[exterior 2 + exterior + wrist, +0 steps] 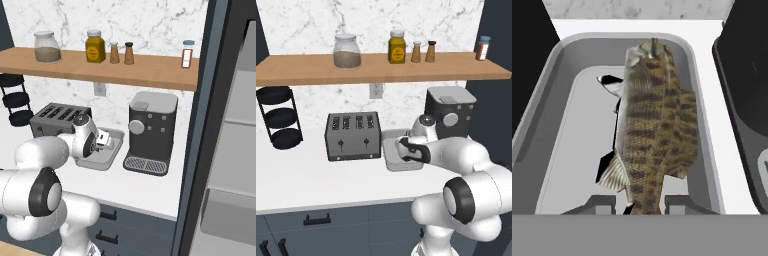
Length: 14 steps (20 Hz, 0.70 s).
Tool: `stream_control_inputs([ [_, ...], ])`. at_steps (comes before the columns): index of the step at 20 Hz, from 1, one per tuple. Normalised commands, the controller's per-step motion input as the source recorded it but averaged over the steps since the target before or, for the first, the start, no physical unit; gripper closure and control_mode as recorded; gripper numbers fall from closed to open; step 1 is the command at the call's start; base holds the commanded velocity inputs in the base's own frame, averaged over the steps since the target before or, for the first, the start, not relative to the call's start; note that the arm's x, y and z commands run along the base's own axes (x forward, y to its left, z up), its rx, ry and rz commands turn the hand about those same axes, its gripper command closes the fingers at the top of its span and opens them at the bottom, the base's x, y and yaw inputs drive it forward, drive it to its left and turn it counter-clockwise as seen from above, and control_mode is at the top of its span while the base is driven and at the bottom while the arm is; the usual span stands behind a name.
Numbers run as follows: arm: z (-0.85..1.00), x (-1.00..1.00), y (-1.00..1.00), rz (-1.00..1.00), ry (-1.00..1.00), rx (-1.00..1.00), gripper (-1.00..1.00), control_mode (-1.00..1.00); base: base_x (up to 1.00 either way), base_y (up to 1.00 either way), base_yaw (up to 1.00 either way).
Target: Place one tomato and one fish in each tupperware on the nearby counter, to pack two identical lunches.
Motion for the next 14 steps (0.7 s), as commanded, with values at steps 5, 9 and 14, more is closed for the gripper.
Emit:
stream_control_inputs([
  [5, -0.12, 0.30, 0.00, 0.00, -0.01, 0.00, 1.00, -1.00, 0.00, 0.00, 0.00],
  [9, -0.02, 0.51, 0.00, 0.00, 0.04, 0.00, 1.00, -1.00, 0.00, 0.00, 0.00],
  [14, -0.28, 0.40, 0.00, 0.00, 0.02, 0.00, 1.00, -1.00, 0.00, 0.00, 0.00],
])
